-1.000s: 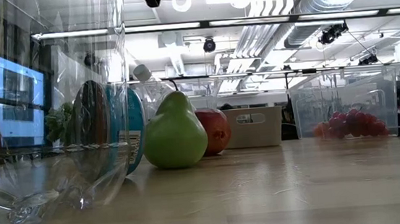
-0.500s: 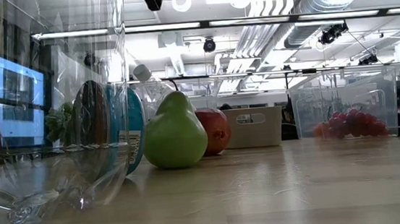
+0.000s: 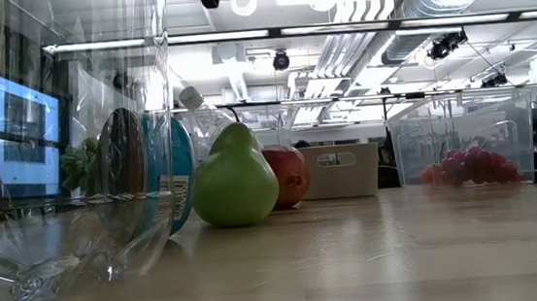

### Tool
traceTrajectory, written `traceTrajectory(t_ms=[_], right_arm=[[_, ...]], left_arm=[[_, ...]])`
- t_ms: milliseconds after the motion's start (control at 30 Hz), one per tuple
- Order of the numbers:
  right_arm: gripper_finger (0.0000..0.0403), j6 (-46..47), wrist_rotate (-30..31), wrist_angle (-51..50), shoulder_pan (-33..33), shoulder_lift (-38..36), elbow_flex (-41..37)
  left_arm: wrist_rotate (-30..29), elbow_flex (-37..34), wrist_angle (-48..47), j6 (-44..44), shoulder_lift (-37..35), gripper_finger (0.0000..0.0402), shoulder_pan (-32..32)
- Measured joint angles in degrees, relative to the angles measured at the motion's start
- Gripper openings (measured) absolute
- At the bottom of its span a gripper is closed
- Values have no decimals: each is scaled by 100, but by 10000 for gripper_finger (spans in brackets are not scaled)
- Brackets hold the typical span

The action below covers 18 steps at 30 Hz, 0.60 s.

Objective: Pick & Place Food Item
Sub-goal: Put the red apple into the right transparent bin

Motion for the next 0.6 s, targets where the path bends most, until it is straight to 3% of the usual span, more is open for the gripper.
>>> traceTrajectory(t_ms=[133, 333, 400, 600], right_arm=[[308, 529, 53, -240, 40, -9, 7], [308, 1495, 738, -313, 336, 0, -11], [308, 1758, 1310, -287, 487, -4, -7], [308, 2177, 3904, -424, 955, -14, -2]], left_arm=[[-35, -2, -49, 202, 0, 396, -46], [80, 2, -60, 218, -15, 397, 79], [82, 0, -123, 208, -33, 397, 149], [92, -4, -744, 116, -461, 397, 657]])
